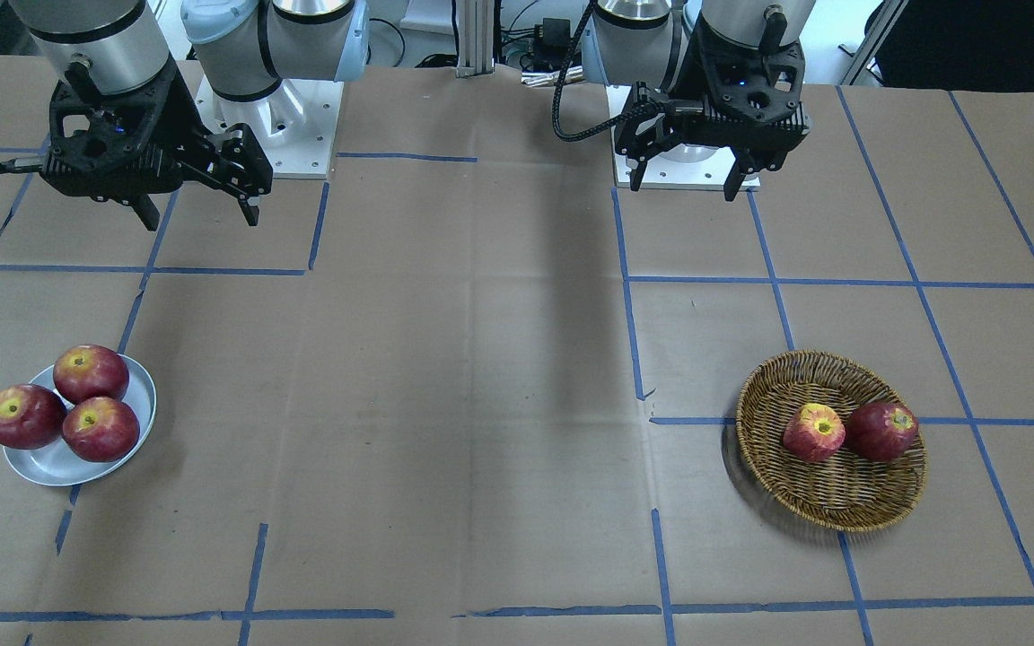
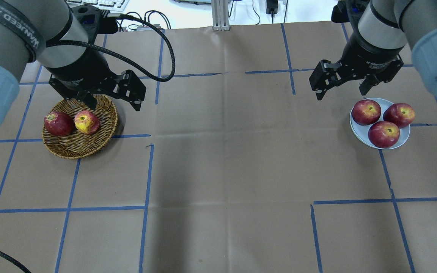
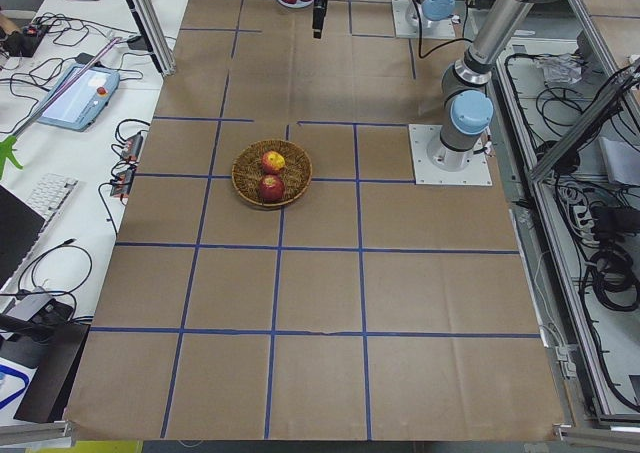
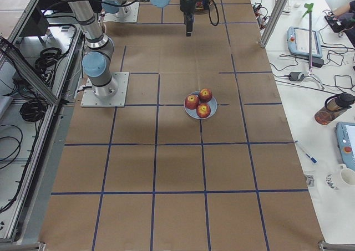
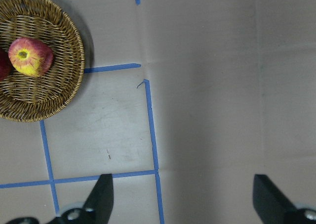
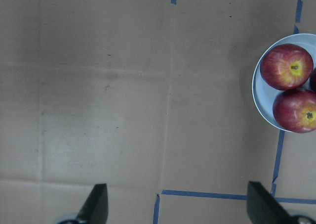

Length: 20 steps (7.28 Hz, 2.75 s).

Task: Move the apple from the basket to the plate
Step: 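Move the left gripper down toward the yellow-red apple in the basket, then lower the left gripper onto the yellow-red apple and close on it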

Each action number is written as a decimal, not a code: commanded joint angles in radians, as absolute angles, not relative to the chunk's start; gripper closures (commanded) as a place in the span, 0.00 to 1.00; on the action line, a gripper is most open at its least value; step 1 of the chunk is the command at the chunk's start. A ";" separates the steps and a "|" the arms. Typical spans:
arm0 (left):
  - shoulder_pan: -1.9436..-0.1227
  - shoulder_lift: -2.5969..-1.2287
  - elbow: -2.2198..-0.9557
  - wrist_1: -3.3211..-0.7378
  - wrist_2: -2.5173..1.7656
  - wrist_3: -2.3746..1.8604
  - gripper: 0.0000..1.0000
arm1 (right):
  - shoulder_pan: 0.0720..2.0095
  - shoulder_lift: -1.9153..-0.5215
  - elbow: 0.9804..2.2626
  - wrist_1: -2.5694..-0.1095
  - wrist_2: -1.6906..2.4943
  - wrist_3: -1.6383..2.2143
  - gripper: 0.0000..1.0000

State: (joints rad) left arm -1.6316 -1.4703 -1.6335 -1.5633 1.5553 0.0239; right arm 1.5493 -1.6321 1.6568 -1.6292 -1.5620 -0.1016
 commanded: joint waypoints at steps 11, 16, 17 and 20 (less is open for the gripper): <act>-1.283 -1.823 -1.804 -1.004 1.562 0.677 0.01 | 1.549 -1.632 1.658 -1.629 -1.557 -0.103 0.00; -1.252 -1.949 -1.809 -0.915 1.614 0.851 0.01 | 1.549 -1.634 1.658 -1.629 -1.557 -0.103 0.00; -1.241 -1.974 -1.812 -0.907 1.618 0.856 0.01 | 1.549 -1.634 1.658 -1.629 -1.557 -0.101 0.00; -1.229 -2.011 -1.821 -0.916 1.617 0.856 0.01 | 1.549 -1.634 1.658 -1.629 -1.557 -0.103 0.00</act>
